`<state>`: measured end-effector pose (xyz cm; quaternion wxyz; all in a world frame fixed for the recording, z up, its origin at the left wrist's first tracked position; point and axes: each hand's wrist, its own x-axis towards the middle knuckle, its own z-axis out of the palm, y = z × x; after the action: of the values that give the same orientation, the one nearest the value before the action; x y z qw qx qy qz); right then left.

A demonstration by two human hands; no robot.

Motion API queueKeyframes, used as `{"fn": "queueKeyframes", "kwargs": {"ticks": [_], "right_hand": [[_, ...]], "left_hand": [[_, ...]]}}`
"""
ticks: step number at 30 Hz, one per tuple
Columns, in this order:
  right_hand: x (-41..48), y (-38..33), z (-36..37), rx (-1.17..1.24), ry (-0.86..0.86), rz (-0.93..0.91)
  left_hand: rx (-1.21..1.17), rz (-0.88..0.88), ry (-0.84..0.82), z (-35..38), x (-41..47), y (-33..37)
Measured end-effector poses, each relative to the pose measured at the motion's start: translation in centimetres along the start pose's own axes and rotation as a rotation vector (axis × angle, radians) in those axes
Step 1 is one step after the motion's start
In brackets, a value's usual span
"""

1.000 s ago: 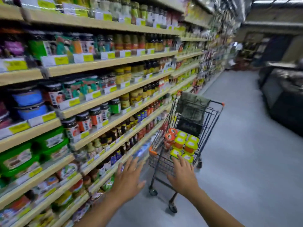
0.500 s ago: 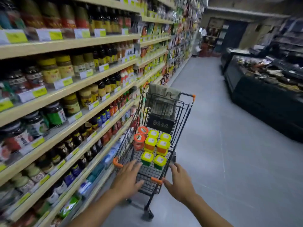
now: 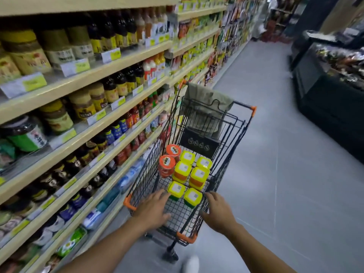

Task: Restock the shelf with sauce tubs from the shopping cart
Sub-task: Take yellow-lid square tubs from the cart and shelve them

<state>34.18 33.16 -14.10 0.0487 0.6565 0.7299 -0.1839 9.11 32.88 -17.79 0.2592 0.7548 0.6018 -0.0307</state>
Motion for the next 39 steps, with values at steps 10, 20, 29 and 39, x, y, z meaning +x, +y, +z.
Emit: {"fn": "queueKeyframes", "kwargs": {"ticks": [10, 20, 29, 39], "right_hand": [[15.7, 4.2, 1.3, -0.175, -0.335, -0.186], [28.9, 8.2, 5.5, -0.267, -0.705, -0.335], [34.5, 10.0, 11.8, -0.417, -0.866, -0.449], [36.3, 11.8, 15.6, -0.409, -0.875, -0.484]], "left_hand": [[-0.122, -0.236, -0.11, 2.9, 10.9, -2.2], [-0.258, -0.502, -0.232, 7.9, 20.1, -2.2], [-0.3, -0.685, -0.247, 12.6, 27.5, -2.1], [-0.38, -0.846, -0.23, 18.7, 33.9, -3.4]]}}
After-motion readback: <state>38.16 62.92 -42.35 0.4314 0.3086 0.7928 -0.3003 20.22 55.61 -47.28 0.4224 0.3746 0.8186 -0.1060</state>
